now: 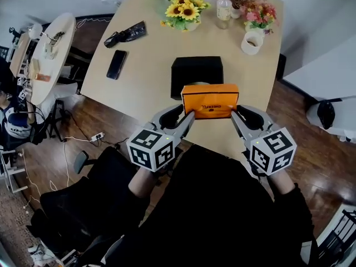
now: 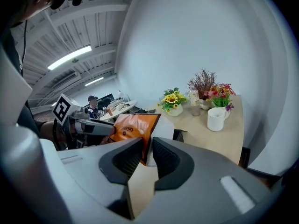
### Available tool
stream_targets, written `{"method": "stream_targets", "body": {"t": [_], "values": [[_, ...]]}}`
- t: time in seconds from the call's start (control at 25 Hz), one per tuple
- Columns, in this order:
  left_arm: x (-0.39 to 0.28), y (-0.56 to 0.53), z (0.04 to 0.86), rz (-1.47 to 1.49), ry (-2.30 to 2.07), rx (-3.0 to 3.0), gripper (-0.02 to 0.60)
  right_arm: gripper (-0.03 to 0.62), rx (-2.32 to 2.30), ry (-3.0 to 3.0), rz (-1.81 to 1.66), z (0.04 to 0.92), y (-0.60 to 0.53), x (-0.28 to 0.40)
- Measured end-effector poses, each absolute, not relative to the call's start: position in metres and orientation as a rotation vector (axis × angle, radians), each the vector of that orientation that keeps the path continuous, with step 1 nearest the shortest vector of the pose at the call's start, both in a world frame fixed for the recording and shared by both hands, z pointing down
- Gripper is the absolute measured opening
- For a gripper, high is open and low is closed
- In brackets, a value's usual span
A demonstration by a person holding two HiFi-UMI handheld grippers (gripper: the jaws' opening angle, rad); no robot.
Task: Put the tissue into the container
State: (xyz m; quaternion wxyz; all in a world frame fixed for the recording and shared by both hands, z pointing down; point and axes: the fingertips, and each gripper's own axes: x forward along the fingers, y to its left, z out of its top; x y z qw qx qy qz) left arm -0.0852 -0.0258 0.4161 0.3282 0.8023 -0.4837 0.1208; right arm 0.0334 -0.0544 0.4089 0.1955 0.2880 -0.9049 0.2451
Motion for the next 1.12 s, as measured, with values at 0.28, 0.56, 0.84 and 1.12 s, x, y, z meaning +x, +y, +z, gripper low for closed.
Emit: {"method": "stream_targets", "body": {"t": [0.28, 0.56, 0.84, 1.12], "values": [[-0.126, -0.057, 0.416, 0.271, -1.238, 2.133, 0.12, 0.069, 0.846, -2.507, 0.645, 0.406, -0.082, -0.006], [-0.146, -0.079, 0.436, 0.325, -1.191, 2.097, 0.12, 0.069, 0.851, -2.459, 0.666, 0.427, -0.103, -0.027], [-0.152, -0.089, 0.462, 0.351, -1.174, 2.049, 0.12, 0.069, 0.846, -2.409, 0.697, 0.452, -0.114, -0.033], [-0.15, -0.095, 0.483, 0.406, -1.136, 2.006, 0.12, 0.069, 0.836, -2.362, 0.781, 0.477, -0.119, -0.03]]}}
